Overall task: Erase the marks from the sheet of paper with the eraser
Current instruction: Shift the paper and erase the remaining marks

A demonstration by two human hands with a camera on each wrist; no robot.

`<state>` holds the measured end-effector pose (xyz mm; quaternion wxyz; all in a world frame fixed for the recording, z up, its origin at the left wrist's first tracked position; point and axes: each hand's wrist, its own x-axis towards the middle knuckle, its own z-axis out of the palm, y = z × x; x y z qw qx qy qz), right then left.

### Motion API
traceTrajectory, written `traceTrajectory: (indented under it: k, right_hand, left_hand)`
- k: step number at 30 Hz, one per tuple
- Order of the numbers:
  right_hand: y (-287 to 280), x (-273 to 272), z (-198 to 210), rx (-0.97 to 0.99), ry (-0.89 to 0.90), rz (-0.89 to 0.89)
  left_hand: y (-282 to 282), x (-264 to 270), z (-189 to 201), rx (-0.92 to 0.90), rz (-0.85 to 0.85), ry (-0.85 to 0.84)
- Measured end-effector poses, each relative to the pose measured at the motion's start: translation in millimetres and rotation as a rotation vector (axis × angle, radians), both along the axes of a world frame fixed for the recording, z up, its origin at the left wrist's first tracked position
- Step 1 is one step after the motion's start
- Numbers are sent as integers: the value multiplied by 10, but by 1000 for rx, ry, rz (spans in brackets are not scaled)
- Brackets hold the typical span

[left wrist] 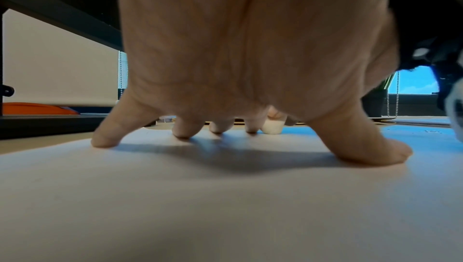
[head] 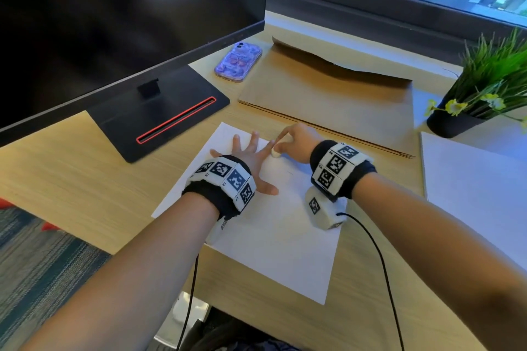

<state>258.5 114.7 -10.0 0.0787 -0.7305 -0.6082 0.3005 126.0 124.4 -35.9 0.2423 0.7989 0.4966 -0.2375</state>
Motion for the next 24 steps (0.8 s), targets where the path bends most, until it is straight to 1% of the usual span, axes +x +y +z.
traceTrajectory:
  k: [3, 4, 7, 8, 10, 13, 14, 16, 19, 21, 24]
  right_hand:
    - [-64, 10, -56, 21, 34, -49]
    - [-89, 30, -73, 5, 23, -28]
    - [-142, 81, -33, -124, -57, 120]
    - [-132, 102, -18, -148, -71, 134]
    - [-57, 142, -15, -102, -65, 75]
    - [59, 139, -40, 14, 45, -124]
    - [63, 137, -53, 21, 57, -141]
    - [10, 152, -78, -9, 5, -66]
    - [-98, 170, -104, -112, -80, 91]
    - [-68, 160, -106, -78, -70, 71]
    - [35, 93, -88, 42, 7, -73]
  left_hand:
    - [10, 7, -9, -2, 1, 1]
    - [11, 9, -13, -6, 1, 1]
    - [8, 8, -18, -8, 2, 7]
    - [6, 9, -19, -4, 0, 10]
    - [3, 12, -18, 6, -6, 10]
    - [-6, 11, -9, 11, -6, 11]
    - [-6, 10, -7, 11, -6, 13]
    - [2, 15, -8, 5, -4, 17]
    - [17, 24, -10, -16, 7, 16]
    - [17, 30, -5, -10, 5, 25]
    - [-1, 34, -5, 9, -4, 33]
